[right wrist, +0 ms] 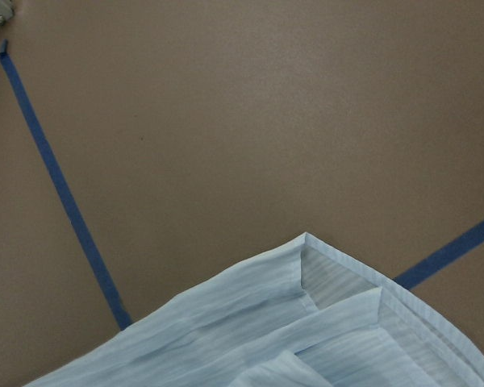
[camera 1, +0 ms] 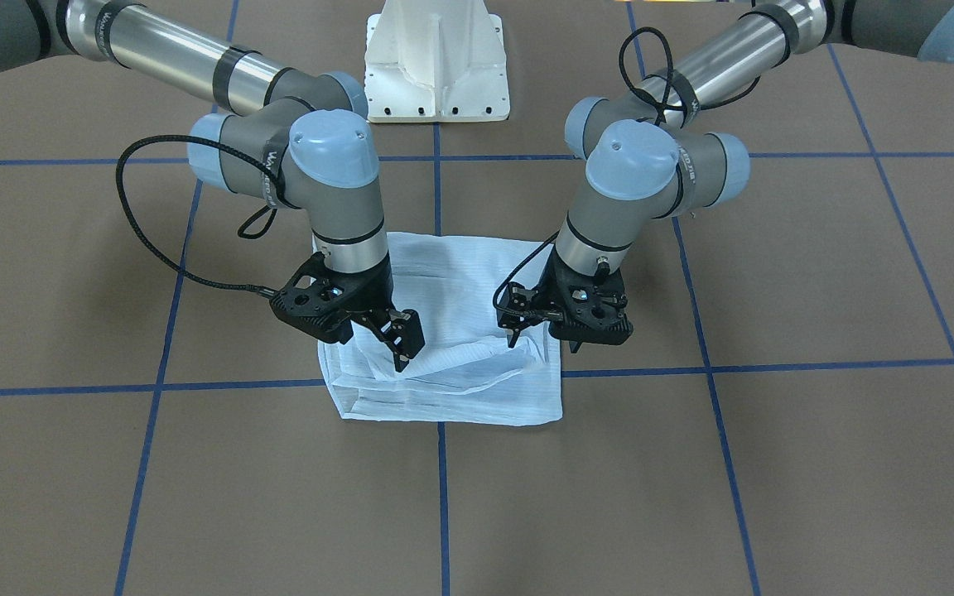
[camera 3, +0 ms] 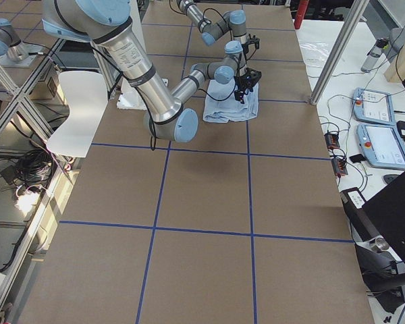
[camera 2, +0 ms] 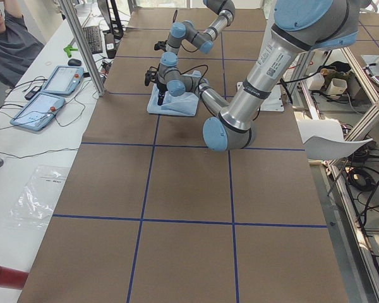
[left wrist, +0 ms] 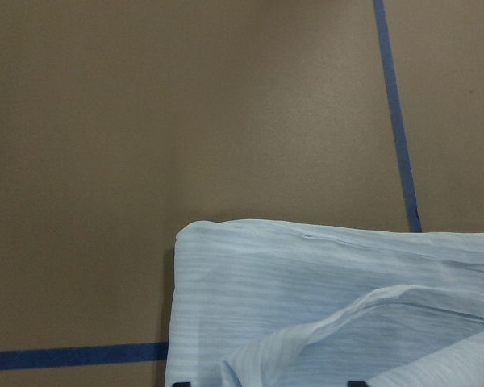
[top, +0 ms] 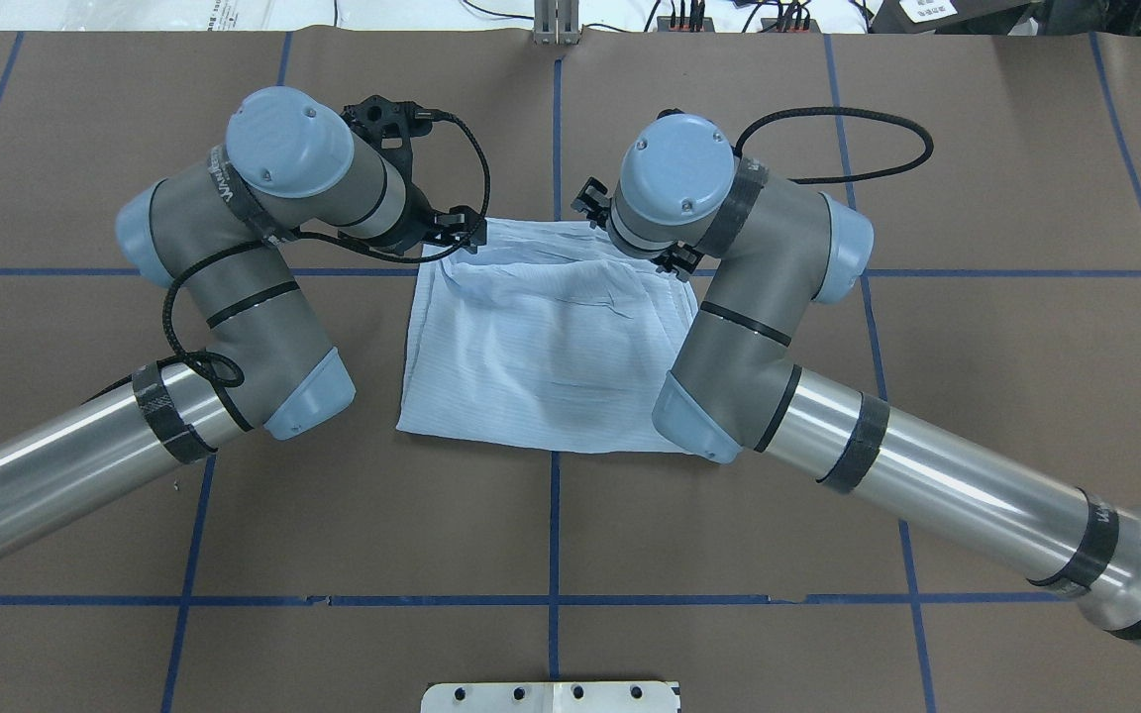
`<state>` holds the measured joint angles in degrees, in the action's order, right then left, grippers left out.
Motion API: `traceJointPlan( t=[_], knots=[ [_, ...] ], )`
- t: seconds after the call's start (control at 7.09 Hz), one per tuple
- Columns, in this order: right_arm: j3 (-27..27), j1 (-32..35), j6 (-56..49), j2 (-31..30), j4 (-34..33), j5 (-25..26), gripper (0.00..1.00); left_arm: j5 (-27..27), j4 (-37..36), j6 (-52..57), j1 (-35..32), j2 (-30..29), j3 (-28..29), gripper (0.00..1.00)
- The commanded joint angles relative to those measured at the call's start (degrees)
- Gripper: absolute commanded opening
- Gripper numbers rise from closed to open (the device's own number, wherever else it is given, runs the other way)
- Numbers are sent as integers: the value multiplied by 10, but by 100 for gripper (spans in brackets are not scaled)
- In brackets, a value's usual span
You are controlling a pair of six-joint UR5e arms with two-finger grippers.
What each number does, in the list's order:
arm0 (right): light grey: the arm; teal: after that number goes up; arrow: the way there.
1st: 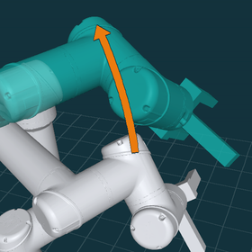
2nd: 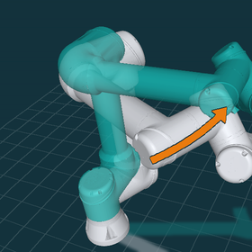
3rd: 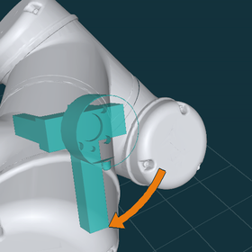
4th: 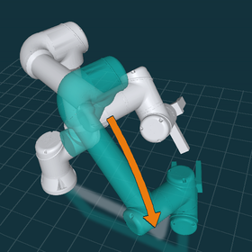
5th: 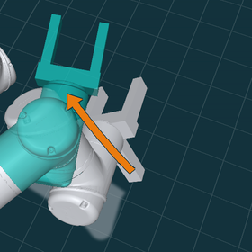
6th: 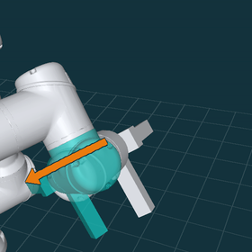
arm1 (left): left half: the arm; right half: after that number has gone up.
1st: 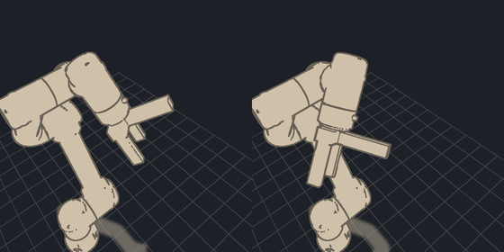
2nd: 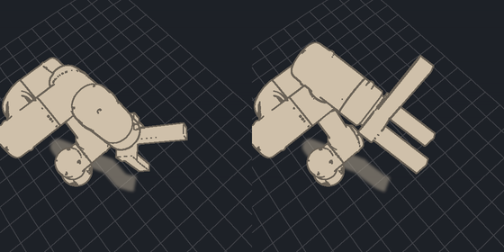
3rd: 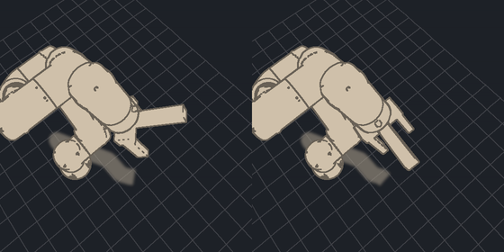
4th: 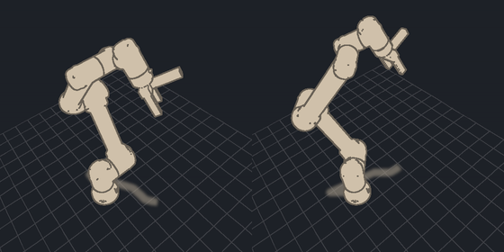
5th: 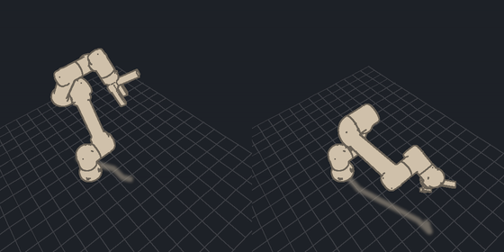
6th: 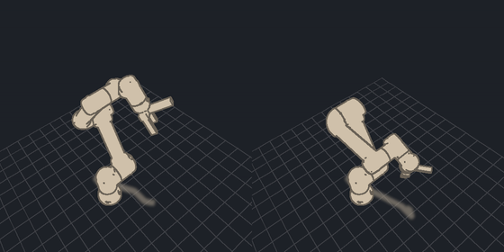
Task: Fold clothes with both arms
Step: 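Fold the held edge with both grippers over onto the far half, then release the shirt and raise both grippers above the folded bundle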
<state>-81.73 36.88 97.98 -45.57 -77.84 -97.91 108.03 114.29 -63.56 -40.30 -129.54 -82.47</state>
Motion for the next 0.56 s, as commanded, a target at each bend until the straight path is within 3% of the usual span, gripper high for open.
traceJointPlan(
  t=[0.0, 0.42],
  knots=[
    [0, 16, -27, -6, 1, -25, 100, -5, -4, 5, 28, 1, 4, 100],
    [0, 16, -27, -6, 5, -25, 100, -23, 1, 23, 49, -11, 50, 100]
  ],
)
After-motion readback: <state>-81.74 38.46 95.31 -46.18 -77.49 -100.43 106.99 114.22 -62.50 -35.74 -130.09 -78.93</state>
